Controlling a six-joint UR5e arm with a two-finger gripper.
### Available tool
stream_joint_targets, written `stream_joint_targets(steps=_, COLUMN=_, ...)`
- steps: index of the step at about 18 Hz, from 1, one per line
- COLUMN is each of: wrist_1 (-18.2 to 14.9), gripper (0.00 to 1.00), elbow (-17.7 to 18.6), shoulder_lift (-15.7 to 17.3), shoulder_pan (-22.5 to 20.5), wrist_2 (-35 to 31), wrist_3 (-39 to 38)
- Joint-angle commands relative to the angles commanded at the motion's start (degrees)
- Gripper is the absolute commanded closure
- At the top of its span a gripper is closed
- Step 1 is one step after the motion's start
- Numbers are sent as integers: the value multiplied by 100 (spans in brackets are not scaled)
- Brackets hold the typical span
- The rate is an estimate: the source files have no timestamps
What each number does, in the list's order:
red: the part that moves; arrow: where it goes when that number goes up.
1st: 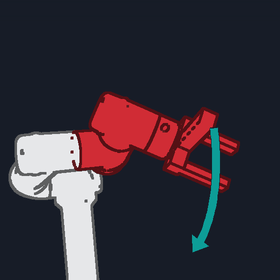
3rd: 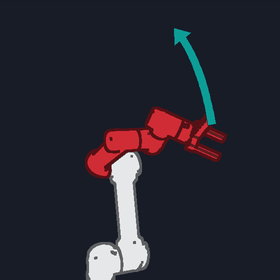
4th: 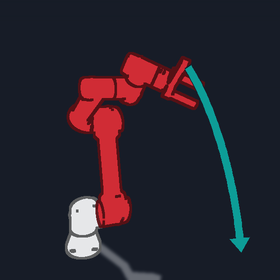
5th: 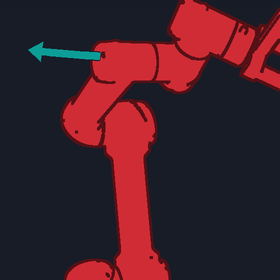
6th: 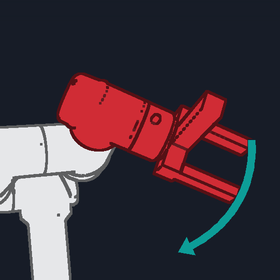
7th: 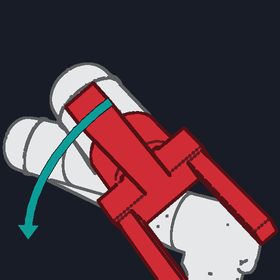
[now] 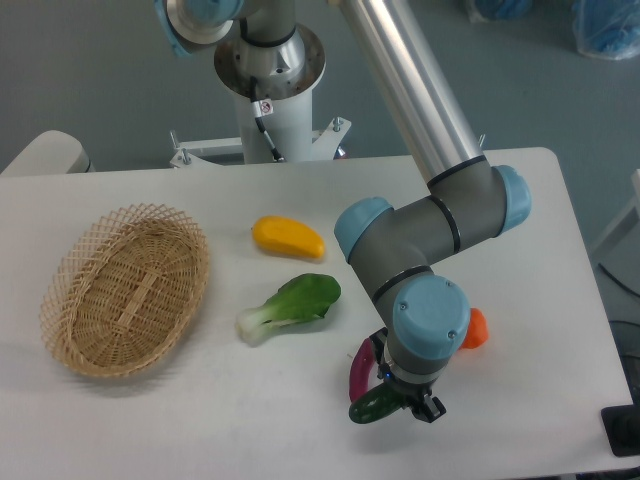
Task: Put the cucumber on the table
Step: 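Lift the held green cucumber and move it toward the bok choy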
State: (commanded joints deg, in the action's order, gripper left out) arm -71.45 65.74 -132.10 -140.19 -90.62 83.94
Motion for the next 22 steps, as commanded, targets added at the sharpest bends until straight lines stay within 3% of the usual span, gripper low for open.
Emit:
stream_joint_targets(steps=9, wrist_1=-9, gripper=93, elbow=9, shoulder_lift=9, shoulder_pan=35, wrist_2=0, wrist_3=-44)
stream_joint_targets(steps=13, wrist_1=0, gripper=93, elbow=176, shoulder_lift=97, shoulder_pan=166, wrist_2=53, wrist_3=-193)
stream_joint_targets(steps=22, wrist_1=0, gripper=94, elbow=509, shoulder_lift=290, shoulder_pan=755, wrist_2=70, wrist_3=-1782)
